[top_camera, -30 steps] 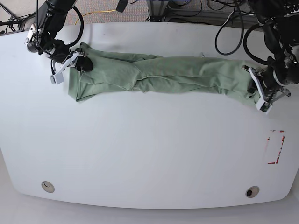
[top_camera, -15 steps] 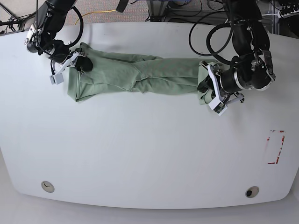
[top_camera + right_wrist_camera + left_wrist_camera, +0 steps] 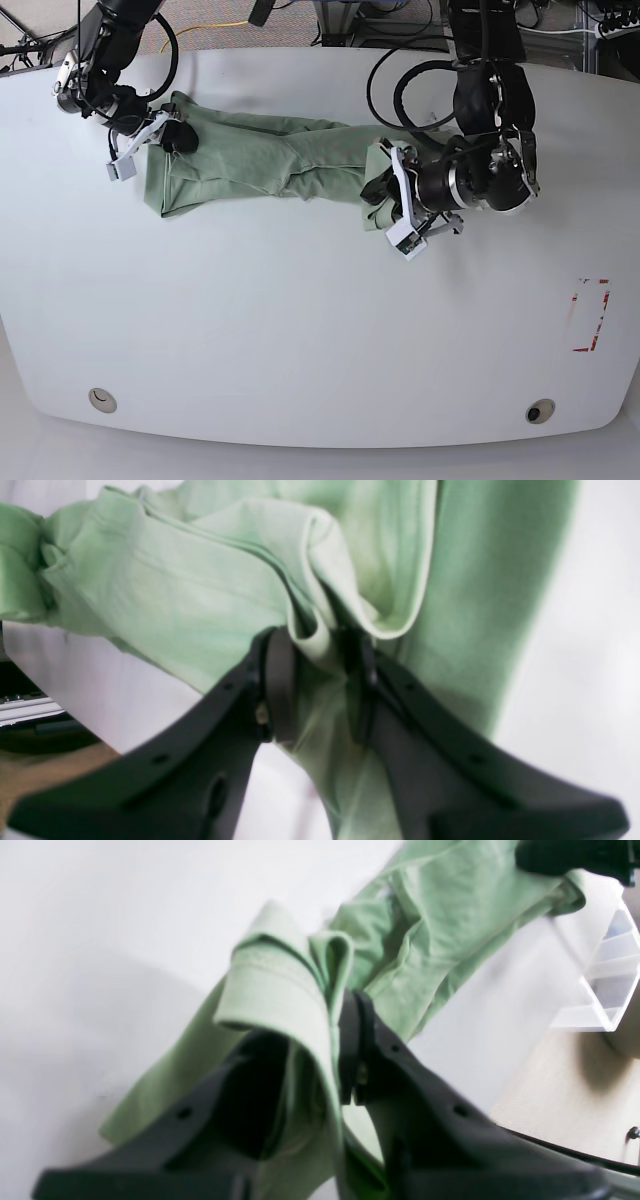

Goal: Fold the T-shirt properly
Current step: 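Fold the strip end with the left gripper toward the right gripper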

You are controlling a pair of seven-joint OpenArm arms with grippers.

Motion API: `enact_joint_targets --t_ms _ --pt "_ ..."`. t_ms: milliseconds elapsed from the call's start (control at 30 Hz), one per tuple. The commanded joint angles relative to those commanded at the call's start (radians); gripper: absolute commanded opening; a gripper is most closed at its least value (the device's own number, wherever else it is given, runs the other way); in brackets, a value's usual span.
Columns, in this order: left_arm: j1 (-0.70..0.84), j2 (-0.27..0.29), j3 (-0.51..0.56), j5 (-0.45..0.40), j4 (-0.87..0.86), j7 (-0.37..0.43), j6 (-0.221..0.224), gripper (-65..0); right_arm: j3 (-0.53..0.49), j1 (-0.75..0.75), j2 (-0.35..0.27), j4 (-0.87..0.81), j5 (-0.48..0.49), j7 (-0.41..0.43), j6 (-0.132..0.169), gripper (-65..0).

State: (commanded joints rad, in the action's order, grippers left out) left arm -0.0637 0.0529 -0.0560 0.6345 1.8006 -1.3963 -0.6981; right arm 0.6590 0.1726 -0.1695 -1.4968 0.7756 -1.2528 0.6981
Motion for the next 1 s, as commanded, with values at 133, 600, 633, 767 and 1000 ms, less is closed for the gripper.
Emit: enact_joint_targets --t_ms 133,600,633,767,1000 --pt "0.000 0.002 0.002 0.002 -0.003 0.000 0.000 -60.7 0.000 0.000 0.000 0.002 0.000 0.000 0.000 -49.1" --pt "-0.011 0.021 0.101 0.003 0.000 0.000 0.000 -35.6 0.000 -0.002 0.002 0.002 0.002 0.000 0.000 -49.1" --pt "-0.012 0.021 0.104 0.003 0.000 0.000 0.000 -34.3 0.000 -0.002 0.002 0.002 0.000 0.000 0.000 -49.1" --pt "-0.014 0.025 0.140 0.023 0.018 0.000 0.000 -29.2 -0.002 -0.002 0.002 0.002 0.000 0.000 0.000 -49.1" --pt "-0.015 0.032 0.100 0.092 0.086 0.000 0.000 -28.2 -0.002 -0.002 0.002 0.000 0.008 -0.002 0.000 -49.1"
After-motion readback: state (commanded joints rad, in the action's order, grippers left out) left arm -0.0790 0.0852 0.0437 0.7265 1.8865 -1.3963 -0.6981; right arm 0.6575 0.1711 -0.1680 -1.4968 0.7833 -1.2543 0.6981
